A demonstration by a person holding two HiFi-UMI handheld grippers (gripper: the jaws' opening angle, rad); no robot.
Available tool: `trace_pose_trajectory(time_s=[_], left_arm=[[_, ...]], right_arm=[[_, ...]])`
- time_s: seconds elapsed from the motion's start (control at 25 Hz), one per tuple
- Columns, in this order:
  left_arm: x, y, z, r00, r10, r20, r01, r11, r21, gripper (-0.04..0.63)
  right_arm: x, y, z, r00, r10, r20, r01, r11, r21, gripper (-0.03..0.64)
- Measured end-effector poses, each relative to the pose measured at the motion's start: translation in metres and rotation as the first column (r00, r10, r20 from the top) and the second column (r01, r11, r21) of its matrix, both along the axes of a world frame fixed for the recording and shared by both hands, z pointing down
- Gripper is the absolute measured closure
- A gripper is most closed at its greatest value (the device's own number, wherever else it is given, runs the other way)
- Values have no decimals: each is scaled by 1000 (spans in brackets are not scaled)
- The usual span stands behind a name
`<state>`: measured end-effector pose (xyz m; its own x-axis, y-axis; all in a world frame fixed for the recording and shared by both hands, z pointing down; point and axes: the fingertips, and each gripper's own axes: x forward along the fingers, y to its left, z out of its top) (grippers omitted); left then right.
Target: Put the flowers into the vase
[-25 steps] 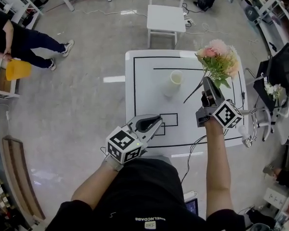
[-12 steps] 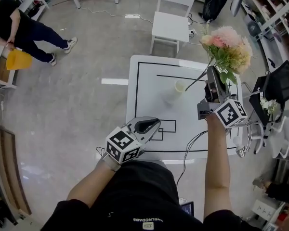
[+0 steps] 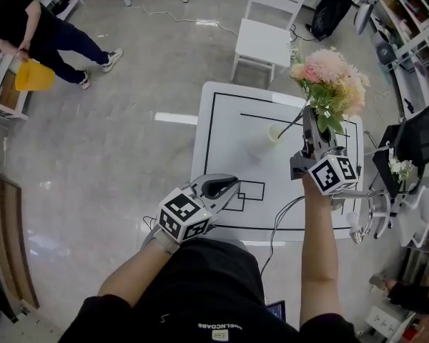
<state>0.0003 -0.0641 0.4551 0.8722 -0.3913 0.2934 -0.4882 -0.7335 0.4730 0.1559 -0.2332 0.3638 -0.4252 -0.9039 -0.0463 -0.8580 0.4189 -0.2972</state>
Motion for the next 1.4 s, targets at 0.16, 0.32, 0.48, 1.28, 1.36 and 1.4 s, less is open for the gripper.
trace_pose_trajectory(time_s=[0.16, 0.32, 0.48, 1.28, 1.36, 1.4], left_arm=[[2, 0, 3, 1000, 3, 6, -3, 1000, -9, 589], [5, 0, 4, 1000, 9, 10, -8, 1000, -14, 589], [8, -1, 5, 1000, 11, 11, -11, 1000, -18, 589], [21, -3, 13, 999, 36, 28, -35, 999, -34, 589], [24, -3, 14, 999, 39, 28, -38, 999, -35, 589], [25, -3, 14, 999, 40, 28, -39, 999, -35, 589]], right_arm=[[-6, 6, 11, 999, -8, -41, 8, 1000, 5, 597], [-13, 14, 24, 995, -24, -97, 24, 1000, 1, 597], [-18, 19, 37, 991, -33, -130, 30, 999, -25, 597], [-28, 48, 93, 964, -95, -247, 45, 978, -203, 547], [-28, 50, 95, 959, -112, -259, 56, 975, -217, 528], [-28, 52, 96, 956, -119, -266, 60, 973, -223, 521]])
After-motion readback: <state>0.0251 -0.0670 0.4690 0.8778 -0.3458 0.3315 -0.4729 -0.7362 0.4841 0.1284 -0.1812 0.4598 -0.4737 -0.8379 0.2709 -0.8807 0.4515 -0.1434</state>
